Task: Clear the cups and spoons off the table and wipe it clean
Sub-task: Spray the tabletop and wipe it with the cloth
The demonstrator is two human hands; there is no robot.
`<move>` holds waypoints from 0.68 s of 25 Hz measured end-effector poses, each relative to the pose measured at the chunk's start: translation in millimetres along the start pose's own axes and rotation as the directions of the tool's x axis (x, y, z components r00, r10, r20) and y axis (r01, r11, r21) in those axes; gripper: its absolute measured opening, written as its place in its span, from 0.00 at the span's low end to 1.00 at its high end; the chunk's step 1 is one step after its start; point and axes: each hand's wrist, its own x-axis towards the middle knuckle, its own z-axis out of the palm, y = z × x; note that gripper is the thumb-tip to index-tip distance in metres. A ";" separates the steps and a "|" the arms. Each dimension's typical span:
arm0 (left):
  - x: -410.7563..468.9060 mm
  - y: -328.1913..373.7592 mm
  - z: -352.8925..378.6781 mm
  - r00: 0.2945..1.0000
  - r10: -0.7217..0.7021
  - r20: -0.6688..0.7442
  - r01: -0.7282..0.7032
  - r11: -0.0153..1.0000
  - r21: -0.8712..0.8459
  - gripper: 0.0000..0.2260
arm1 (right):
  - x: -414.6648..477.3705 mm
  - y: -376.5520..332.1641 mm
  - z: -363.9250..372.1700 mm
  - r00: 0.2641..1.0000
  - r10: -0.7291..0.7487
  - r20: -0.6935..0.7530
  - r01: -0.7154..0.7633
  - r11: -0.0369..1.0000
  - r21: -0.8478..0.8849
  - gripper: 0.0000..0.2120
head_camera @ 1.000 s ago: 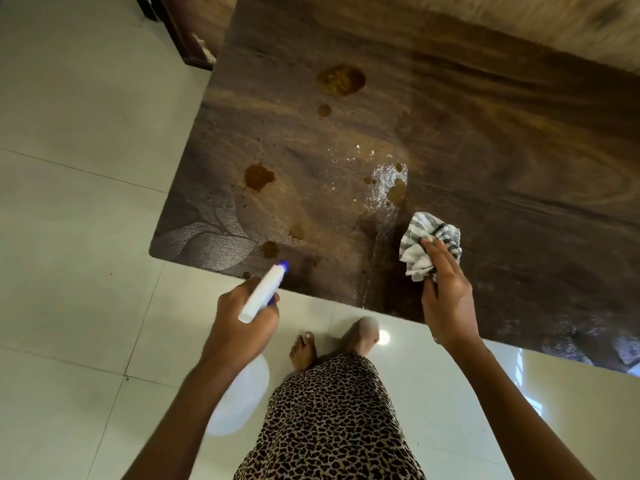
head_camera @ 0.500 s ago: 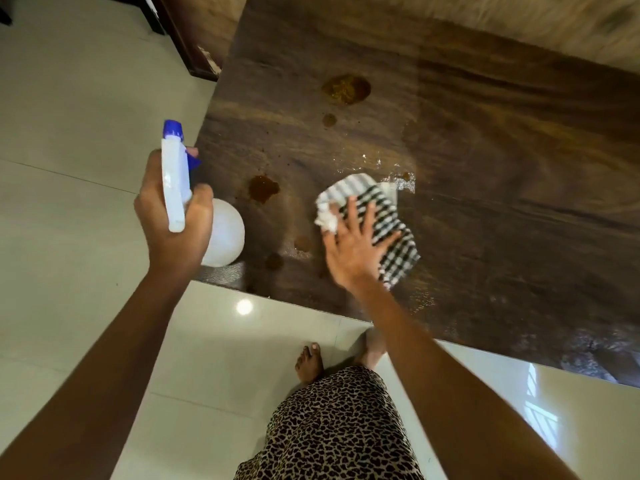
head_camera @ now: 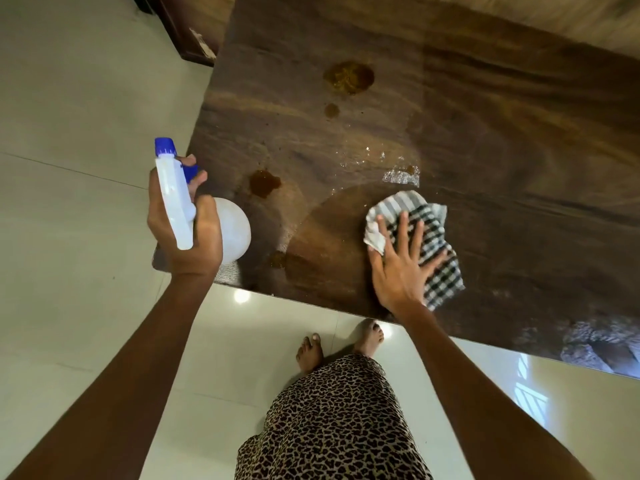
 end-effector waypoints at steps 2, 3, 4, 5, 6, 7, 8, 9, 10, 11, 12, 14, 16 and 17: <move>1.5 -3.6 0.9 0.998 -0.042 -0.036 0.042 0.999 0.006 0.19 | 3.4 -45.9 2.2 0.988 -0.151 0.032 0.154 0.983 -0.096 0.26; 1.5 -5.3 0.0 0.998 -0.043 -0.036 0.043 0.999 0.005 0.18 | -7.5 -61.9 6.6 0.961 -0.272 0.047 0.276 0.949 -0.151 0.27; 0.7 -6.7 -0.9 0.999 -0.026 -0.026 0.026 1.000 0.002 0.17 | -23.2 -70.8 11.8 0.918 -0.392 0.059 0.396 0.897 -0.197 0.28; 0.1 -8.5 -1.5 1.000 -0.008 -0.019 0.008 1.000 -0.006 0.17 | -40.6 -70.8 16.7 0.863 -0.500 0.069 0.502 0.836 -0.221 0.28; 0.4 -10.4 -1.9 1.000 0.002 -0.016 -0.003 1.000 -0.017 0.16 | -54.8 -62.2 21.1 0.811 -0.579 0.087 0.582 0.781 -0.227 0.28; 0.6 -12.0 -1.4 1.000 0.005 -0.015 -0.006 0.999 -0.032 0.16 | -63.6 -47.4 24.3 0.776 -0.622 0.104 0.628 0.745 -0.227 0.28; 0.7 -13.1 -0.6 1.000 0.007 -0.013 -0.007 0.999 -0.051 0.16 | -66.5 -29.0 24.2 0.770 -0.628 0.115 0.636 0.740 -0.217 0.28; 1.0 -14.7 0.7 1.000 0.003 -0.012 -0.004 0.998 -0.063 0.16 | -62.6 -10.1 22.2 0.797 -0.596 0.094 0.601 0.771 -0.210 0.27; 1.5 -16.2 1.4 1.000 0.003 -0.011 -0.004 0.998 -0.070 0.16 | -51.0 7.7 17.6 0.854 -0.518 0.045 0.516 0.834 -0.195 0.27; 3.1 -18.1 1.1 1.000 0.011 -0.018 -0.012 0.997 -0.074 0.16 | -32.3 22.5 10.9 0.921 -0.389 -0.009 0.383 0.911 -0.153 0.27; 4.1 -21.8 1.2 1.000 0.018 -0.020 -0.019 0.997 -0.077 0.17 | -8.6 32.5 1.1 0.972 -0.232 -0.032 0.229 0.970 -0.081 0.27; 4.5 -29.0 1.6 1.000 0.010 -0.020 -0.012 0.995 -0.095 0.18 | 47.7 33.7 -25.5 0.999 0.038 -0.008 -0.037 0.995 0.096 0.26; 3.7 -35.7 1.9 1.000 0.024 -0.018 -0.026 0.994 -0.110 0.18 | 97.5 6.5 -45.1 0.994 0.111 0.008 -0.111 0.982 0.155 0.25; 3.3 -37.6 2.3 0.999 0.038 -0.037 -0.041 0.994 -0.100 0.19 | 111.7 -15.9 -49.7 0.997 0.070 0.021 -0.072 0.988 0.134 0.25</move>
